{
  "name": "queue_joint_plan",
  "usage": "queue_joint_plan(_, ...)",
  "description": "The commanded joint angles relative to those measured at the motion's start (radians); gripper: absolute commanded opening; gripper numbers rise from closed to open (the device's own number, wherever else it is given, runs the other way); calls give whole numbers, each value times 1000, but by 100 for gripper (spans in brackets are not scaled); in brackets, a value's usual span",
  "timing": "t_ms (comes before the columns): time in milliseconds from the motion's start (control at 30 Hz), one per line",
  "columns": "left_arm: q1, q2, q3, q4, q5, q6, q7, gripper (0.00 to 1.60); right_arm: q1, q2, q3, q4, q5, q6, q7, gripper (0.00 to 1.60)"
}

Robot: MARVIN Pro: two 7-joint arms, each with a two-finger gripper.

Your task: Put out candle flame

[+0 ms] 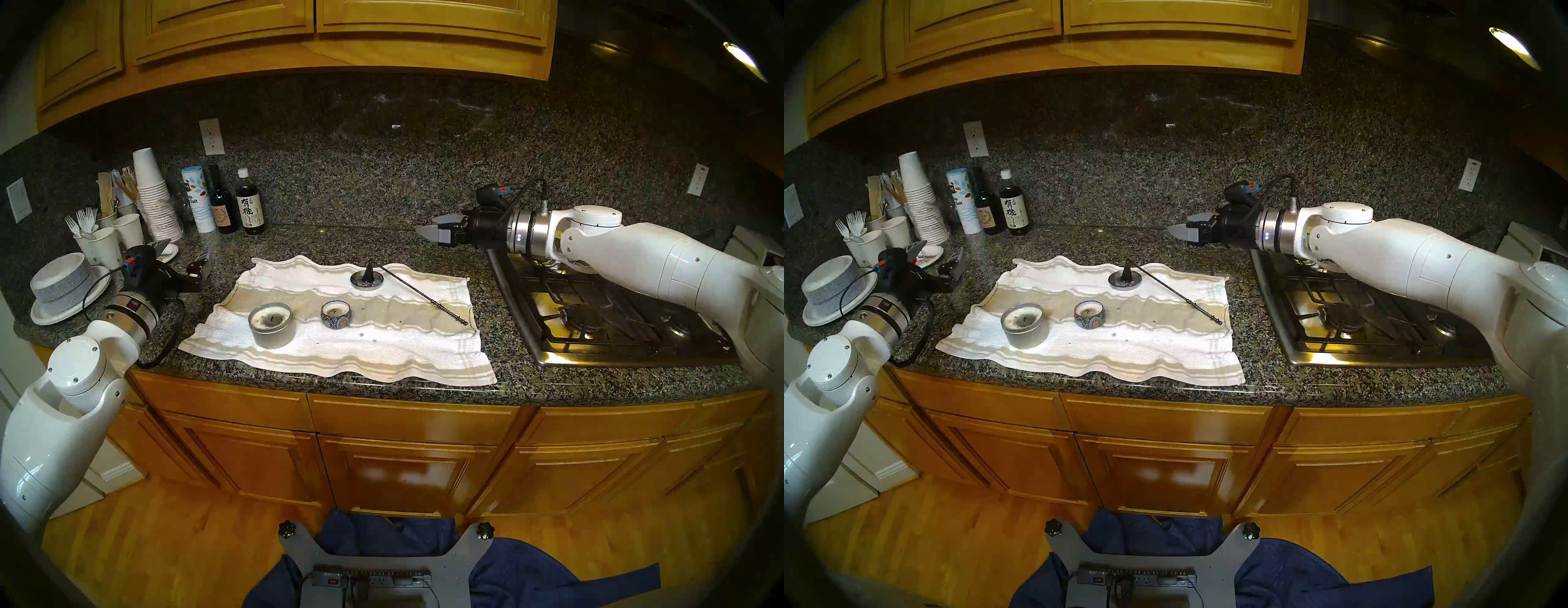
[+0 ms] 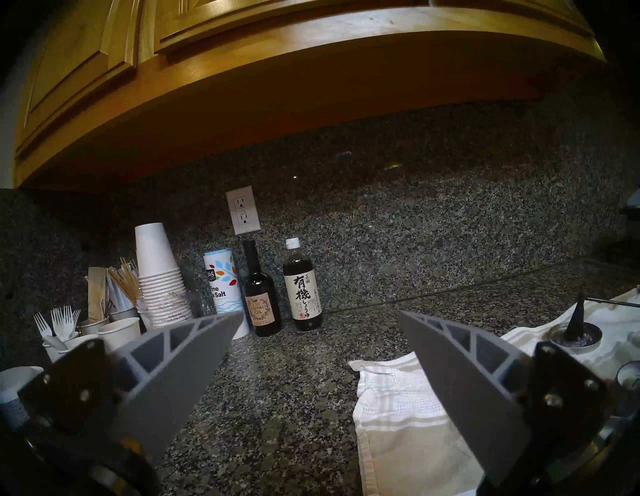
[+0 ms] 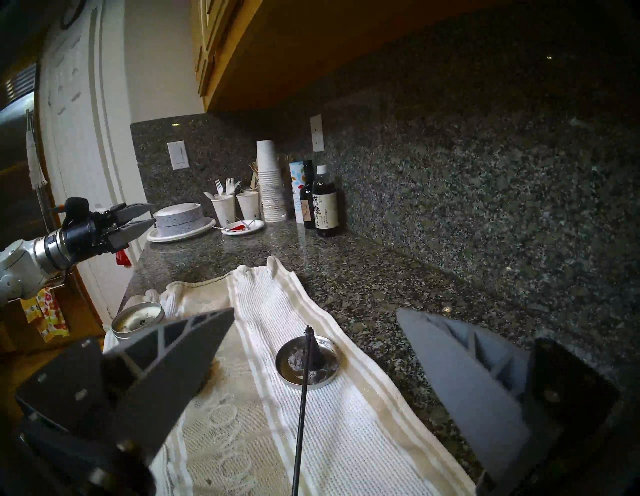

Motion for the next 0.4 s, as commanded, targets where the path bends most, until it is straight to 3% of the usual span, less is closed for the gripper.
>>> queue_joint_plan(0, -29, 4, -28, -15, -2, -28, -3, 160, 46, 47, 35, -45, 7, -21, -42, 160)
queue_joint_plan(367, -29, 4, -28, -13, -4, -32, -4, 160, 47, 61, 34, -73, 6, -23, -75, 160)
